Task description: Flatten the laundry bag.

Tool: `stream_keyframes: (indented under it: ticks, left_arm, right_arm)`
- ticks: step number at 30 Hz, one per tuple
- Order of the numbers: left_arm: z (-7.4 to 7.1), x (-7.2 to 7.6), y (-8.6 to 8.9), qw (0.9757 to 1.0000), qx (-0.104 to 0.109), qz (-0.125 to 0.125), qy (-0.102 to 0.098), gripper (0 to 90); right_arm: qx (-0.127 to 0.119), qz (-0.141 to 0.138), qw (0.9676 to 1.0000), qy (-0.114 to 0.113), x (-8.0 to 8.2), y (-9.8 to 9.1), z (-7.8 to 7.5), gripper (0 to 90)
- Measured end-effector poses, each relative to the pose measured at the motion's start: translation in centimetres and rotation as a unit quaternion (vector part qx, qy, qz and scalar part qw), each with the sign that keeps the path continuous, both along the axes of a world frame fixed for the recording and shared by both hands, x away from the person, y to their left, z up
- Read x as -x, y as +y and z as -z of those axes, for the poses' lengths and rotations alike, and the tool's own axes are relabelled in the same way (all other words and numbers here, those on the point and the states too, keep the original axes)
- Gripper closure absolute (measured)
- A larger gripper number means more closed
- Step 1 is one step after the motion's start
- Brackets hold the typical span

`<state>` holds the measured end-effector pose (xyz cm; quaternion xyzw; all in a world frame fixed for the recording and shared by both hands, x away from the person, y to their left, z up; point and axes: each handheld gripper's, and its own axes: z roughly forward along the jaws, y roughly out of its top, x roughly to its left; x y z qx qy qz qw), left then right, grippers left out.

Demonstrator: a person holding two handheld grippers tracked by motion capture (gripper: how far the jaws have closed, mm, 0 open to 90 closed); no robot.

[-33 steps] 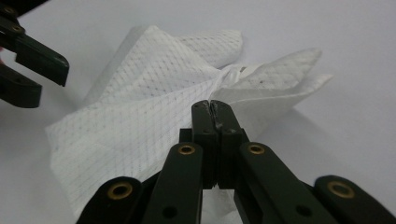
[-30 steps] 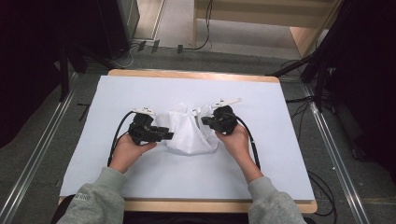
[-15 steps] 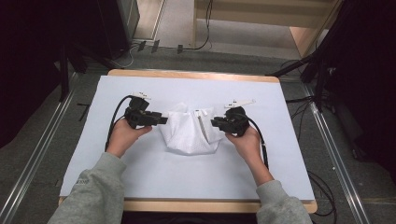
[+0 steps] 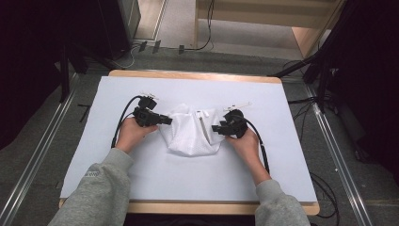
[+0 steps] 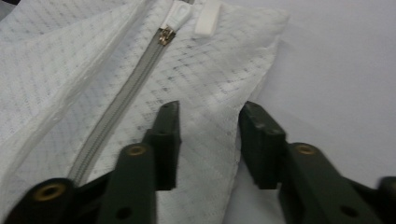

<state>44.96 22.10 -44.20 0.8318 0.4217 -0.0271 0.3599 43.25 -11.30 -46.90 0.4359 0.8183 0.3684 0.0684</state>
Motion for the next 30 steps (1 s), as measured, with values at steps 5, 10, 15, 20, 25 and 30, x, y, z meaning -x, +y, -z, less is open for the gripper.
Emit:
stream_keyframes:
  ticks: [5,10,15,20,25,30]
  left_arm:
    - [-0.2,0.4,-0.1,1.0000,0.002,0.004,0.001,90.0]
    - [-2.7,1.4,1.3,0.9984,0.031,-0.016,-0.045,90.0]
    - [-3.7,2.5,2.5,0.9968,0.037,-0.027,-0.065,90.0]
    - [-3.5,3.5,4.1,0.9958,0.068,-0.039,-0.048,90.0]
    - [-3.4,5.2,6.1,0.9960,0.062,-0.049,-0.041,78.4]
    - [-3.3,6.1,7.3,0.9959,0.051,-0.063,-0.041,76.5]
  right_arm:
    - [0.013,-0.014,0.9998,-0.004,0.3,0.5,-0.4,90.0]
    - [-0.016,0.001,0.9985,-0.052,0.8,-0.5,-2.4,90.0]
    - [-0.074,-0.016,0.9911,-0.109,2.7,-1.1,-5.9,90.0]
    - [-0.087,-0.045,0.9874,-0.124,4.7,-0.1,-7.4,90.0]
    - [-0.100,-0.102,0.9808,-0.132,7.0,2.8,-8.1,90.0]
    - [-0.104,-0.134,0.9781,-0.121,8.5,4.6,-7.7,90.0]
